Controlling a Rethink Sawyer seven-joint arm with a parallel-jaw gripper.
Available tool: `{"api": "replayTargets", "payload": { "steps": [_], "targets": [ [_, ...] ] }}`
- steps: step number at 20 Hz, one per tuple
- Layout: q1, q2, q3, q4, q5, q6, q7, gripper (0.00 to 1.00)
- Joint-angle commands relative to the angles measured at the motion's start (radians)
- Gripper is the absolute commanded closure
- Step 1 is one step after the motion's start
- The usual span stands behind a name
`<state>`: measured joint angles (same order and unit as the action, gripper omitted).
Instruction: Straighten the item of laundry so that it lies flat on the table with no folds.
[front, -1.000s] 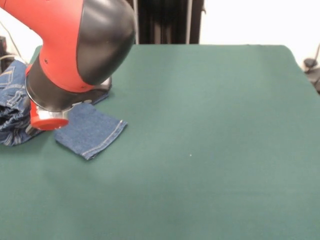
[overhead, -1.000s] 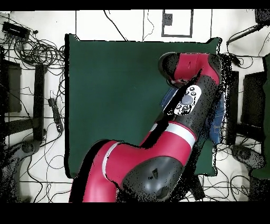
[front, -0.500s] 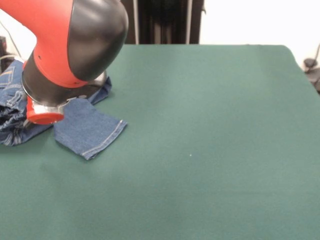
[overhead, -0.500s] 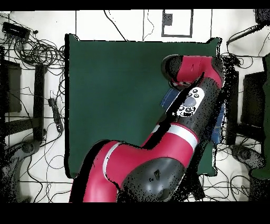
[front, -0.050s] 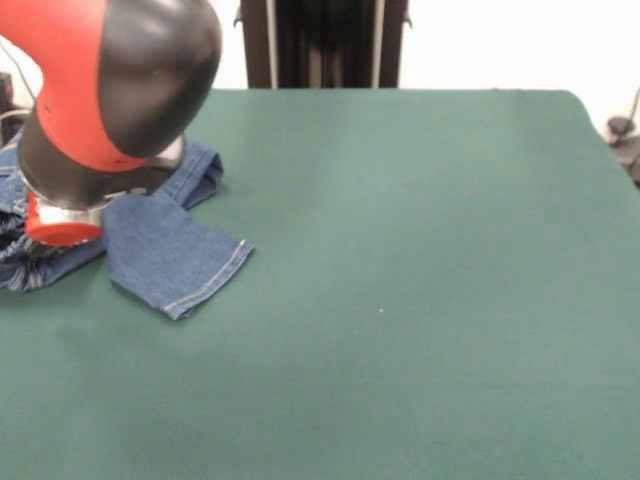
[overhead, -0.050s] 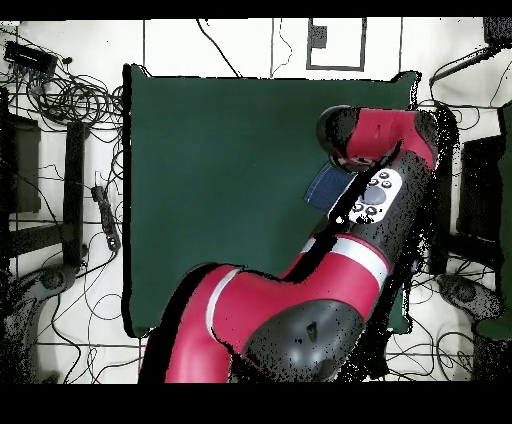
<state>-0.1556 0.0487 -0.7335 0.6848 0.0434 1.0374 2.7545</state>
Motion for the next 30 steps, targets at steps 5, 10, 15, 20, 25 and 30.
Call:
{"api": "replayTargets", "payload": {
  "steps": [5, 10, 15, 20, 25, 30],
  "targets": [
    [-0.026, 0.055, 0.158, 0.142, -0.032, -0.122, -0.051, 0.0],
    [-0.034, 0.057, 0.18, 0.152, -0.017, -0.122, -0.065, 0.0],
    [-0.06, 0.051, 0.238, 0.157, -0.007, -0.099, -0.164, 0.0],
    [-0.088, 0.015, 0.331, 0.192, 0.011, -0.052, -0.271, 1.0],
    [-0.089, 0.002, 0.361, 0.191, 0.001, -0.025, -0.275, 1.0],
    [-0.062, -0.036, 0.348, 0.19, -0.021, 0.012, -0.258, 1.0]
  ]
}}
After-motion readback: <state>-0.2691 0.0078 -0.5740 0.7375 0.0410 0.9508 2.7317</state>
